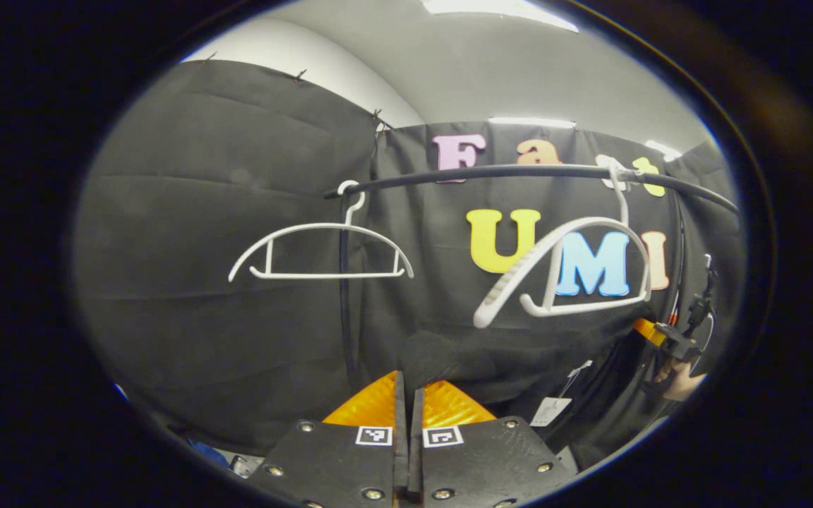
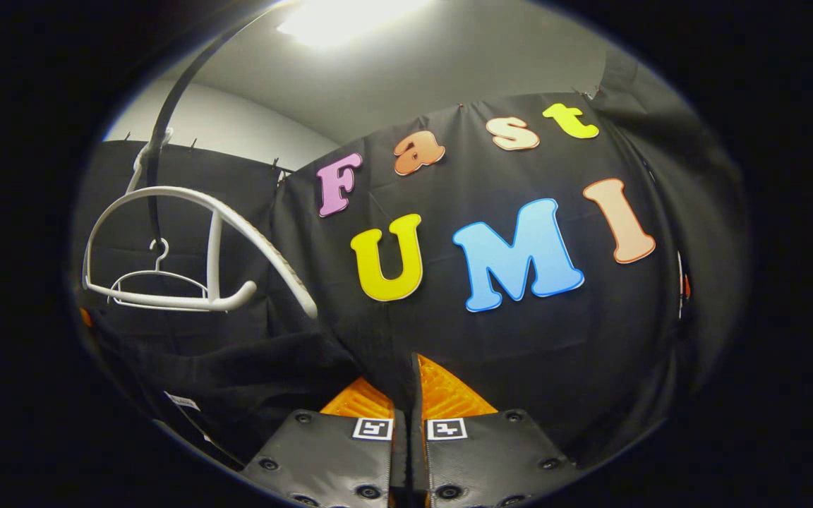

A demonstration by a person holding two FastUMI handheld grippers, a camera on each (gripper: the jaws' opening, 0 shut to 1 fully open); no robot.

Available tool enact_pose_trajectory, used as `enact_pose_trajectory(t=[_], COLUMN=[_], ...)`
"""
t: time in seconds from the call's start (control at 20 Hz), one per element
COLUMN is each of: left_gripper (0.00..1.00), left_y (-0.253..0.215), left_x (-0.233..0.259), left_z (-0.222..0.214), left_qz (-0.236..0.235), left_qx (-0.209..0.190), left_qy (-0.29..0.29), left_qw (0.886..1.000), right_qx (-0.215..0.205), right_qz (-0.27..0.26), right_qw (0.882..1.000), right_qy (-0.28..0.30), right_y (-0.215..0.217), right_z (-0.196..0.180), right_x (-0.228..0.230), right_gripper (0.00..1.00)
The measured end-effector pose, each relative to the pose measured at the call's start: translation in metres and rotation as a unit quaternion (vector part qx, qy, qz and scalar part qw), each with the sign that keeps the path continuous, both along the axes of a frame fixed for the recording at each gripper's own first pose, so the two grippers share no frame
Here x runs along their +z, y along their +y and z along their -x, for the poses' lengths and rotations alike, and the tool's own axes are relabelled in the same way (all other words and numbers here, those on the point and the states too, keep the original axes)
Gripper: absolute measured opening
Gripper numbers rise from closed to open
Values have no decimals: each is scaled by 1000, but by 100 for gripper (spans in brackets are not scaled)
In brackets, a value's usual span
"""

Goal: Grasp the clothes on the hanger with both hands and then place them into the laundry hamper below.

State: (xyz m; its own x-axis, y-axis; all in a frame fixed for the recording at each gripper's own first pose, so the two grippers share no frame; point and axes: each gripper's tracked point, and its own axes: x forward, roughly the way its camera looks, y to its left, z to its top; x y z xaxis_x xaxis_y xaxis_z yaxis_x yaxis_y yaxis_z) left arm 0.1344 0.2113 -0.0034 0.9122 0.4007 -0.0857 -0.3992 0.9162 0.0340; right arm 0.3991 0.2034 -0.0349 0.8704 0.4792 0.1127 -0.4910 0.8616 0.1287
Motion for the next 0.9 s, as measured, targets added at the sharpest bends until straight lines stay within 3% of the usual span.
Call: enact_pose_trajectory(t=[0.25,0.45,0.7,0.9], left_gripper=[1,2,1,1], left_y=[-13,-25,-45,-63], left_x=[-29,-52,-61,-83], left_z=[13,34,36,41], left_qz=[20,36,7,-5], left_qx=[-54,-112,-205,-255], left_qy=[14,27,38,55], left_qw=[998,993,978,965], right_qx=[-53,-111,-178,-217], right_qz=[31,73,100,89], right_qw=[998,988,972,959], right_qy=[32,75,114,159], right_y=[-30,-53,-77,-93], right_z=[40,87,155,199], right_x=[-20,-51,-70,-92], right_gripper=[4,4,4,4])
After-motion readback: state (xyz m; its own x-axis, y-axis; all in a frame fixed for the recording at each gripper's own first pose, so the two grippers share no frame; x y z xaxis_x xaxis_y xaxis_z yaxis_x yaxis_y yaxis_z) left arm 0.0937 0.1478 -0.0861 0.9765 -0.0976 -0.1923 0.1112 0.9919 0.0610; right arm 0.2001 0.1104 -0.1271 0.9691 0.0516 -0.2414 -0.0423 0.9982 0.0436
